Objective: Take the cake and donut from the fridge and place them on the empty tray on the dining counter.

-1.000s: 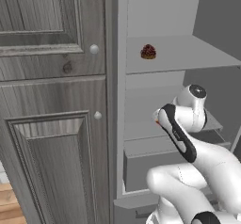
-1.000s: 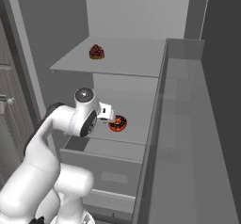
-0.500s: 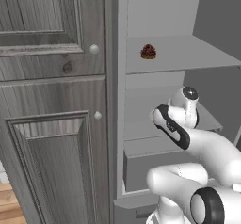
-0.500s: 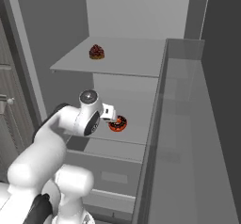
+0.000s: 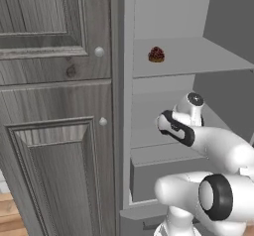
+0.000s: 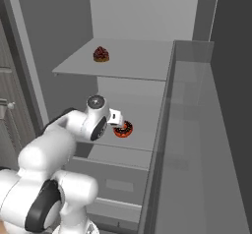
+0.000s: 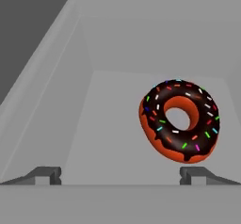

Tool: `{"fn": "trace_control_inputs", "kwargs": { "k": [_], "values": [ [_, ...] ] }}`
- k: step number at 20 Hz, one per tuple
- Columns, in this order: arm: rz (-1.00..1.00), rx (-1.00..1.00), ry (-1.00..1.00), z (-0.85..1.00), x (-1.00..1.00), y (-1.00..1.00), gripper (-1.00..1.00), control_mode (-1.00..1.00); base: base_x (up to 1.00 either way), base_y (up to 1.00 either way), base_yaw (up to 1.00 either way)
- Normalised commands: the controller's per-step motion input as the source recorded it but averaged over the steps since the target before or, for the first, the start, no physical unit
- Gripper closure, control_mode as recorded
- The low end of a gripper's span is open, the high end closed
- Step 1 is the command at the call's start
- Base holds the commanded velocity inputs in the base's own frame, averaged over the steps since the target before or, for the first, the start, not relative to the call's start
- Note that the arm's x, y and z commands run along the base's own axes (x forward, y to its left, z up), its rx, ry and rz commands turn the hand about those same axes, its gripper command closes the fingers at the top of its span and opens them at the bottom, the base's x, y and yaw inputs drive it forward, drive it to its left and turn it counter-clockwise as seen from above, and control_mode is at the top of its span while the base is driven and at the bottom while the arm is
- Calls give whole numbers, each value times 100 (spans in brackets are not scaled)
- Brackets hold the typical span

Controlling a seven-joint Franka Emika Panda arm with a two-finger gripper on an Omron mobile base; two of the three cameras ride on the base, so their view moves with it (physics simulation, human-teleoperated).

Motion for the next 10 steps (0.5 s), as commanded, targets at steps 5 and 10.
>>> {"fn": "trace_control_inputs", "kwargs": {
  "k": [5,10],
  "values": [
    [0,0,1,-15,22,-10,-100,-100,0,0,0],
    [0,0,1,-15,23,-17,-100,-100,0,0,0]
  ]
}}
